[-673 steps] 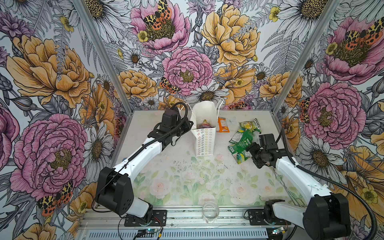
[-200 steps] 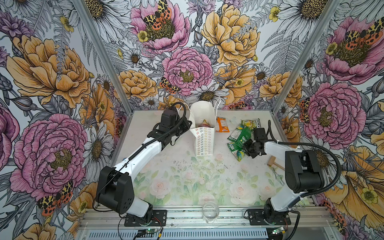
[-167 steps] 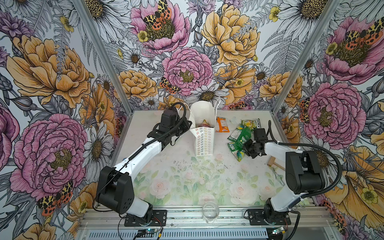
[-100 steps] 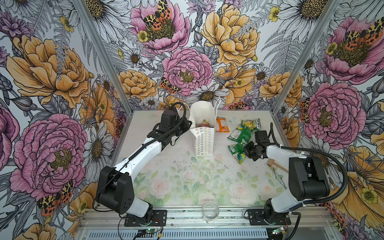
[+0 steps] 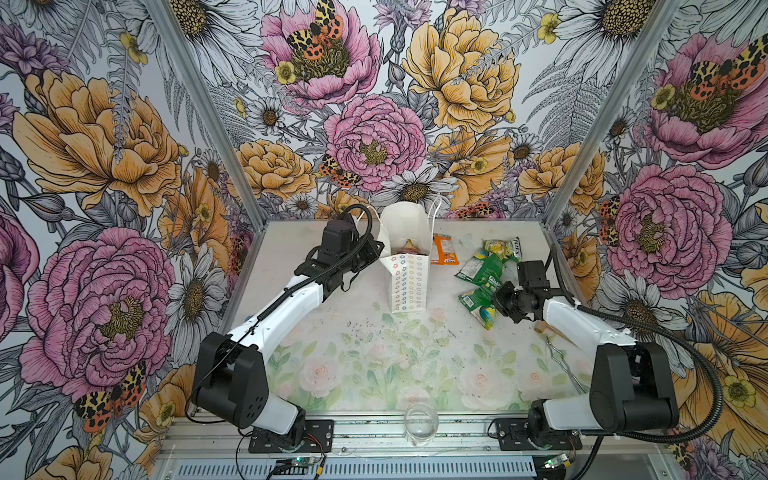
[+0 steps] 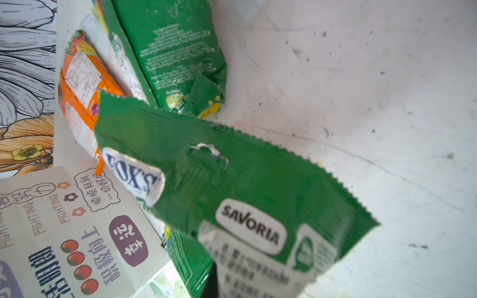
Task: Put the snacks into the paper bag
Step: 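Close the right gripper on the top edge of a green Fox's packet, then lift the green packet high with the right gripper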
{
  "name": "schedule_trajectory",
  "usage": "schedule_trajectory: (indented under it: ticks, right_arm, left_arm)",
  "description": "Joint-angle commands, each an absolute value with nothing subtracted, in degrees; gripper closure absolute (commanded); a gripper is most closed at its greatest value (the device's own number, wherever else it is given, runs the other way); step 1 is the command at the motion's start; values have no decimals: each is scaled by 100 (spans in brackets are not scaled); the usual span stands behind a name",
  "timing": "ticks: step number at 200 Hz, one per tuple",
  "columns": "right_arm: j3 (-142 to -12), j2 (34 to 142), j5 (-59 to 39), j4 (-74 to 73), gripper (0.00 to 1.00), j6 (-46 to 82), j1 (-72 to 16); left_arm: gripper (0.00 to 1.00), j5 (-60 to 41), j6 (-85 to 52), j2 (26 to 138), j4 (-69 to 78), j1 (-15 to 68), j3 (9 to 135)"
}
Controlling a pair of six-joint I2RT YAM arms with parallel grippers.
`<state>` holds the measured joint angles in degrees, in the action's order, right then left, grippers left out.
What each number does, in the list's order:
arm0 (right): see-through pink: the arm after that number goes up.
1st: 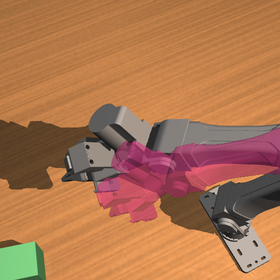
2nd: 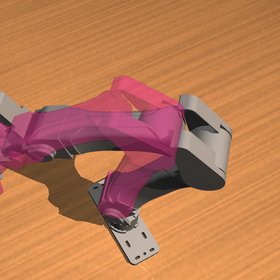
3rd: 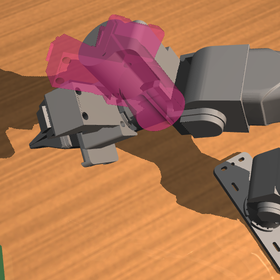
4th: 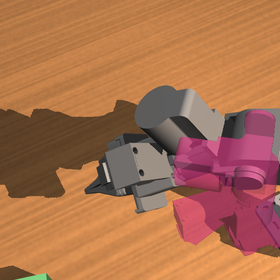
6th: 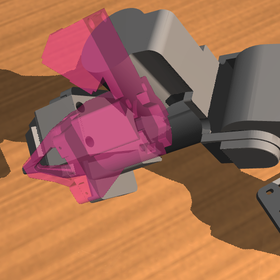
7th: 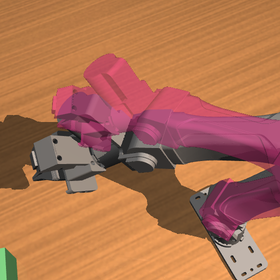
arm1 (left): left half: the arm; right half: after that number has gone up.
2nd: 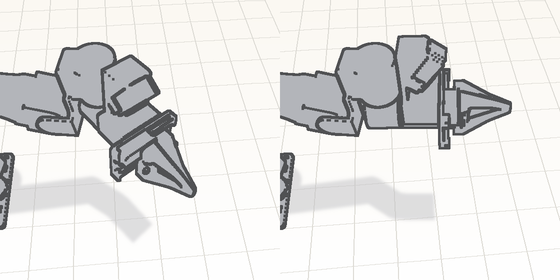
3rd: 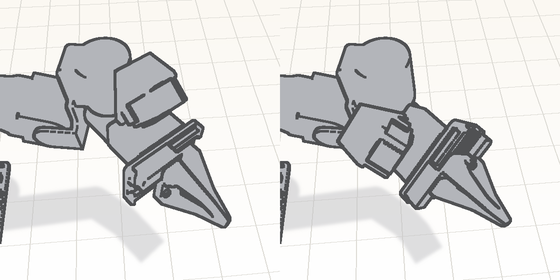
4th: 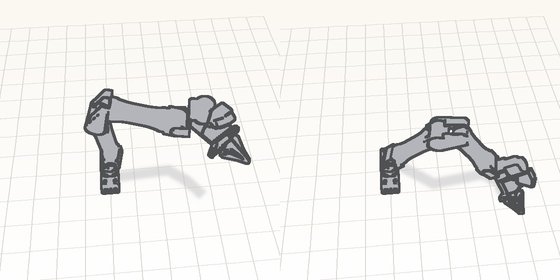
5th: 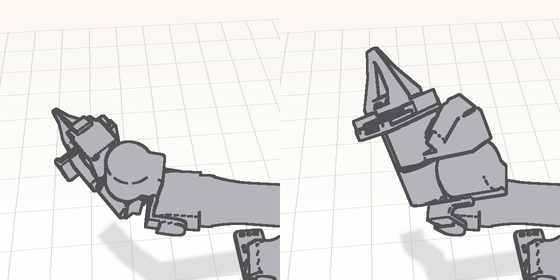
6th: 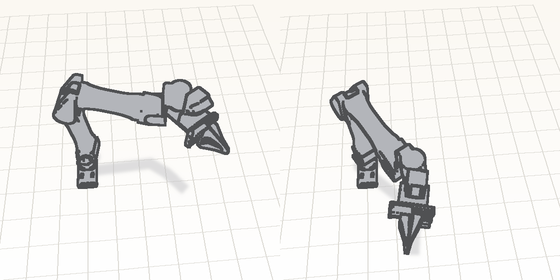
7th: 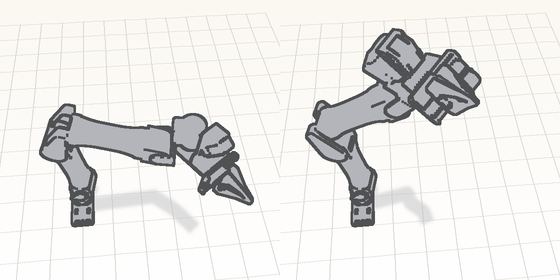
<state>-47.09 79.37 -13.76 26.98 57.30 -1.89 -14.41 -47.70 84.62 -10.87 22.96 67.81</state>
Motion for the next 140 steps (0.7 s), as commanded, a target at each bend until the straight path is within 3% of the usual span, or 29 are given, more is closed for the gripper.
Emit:
schedule_trajectory:
  ticks: [1,63,140]
  right_arm:
    - [-4873,7603,-1319,2765,100,5468,-176]
    - [-5453,6952,-1390,2913,100,4944,-175]
    - [-7312,6722,-1495,3503,100,4269,-173]
  left_arm:
    - [95,-1479,-4790,8446,-923,2246,6723]
    - [95,-1411,-4799,8411,-972,2250,6710]
    - [95,-1433,-4799,8415,-973,2241,6748]
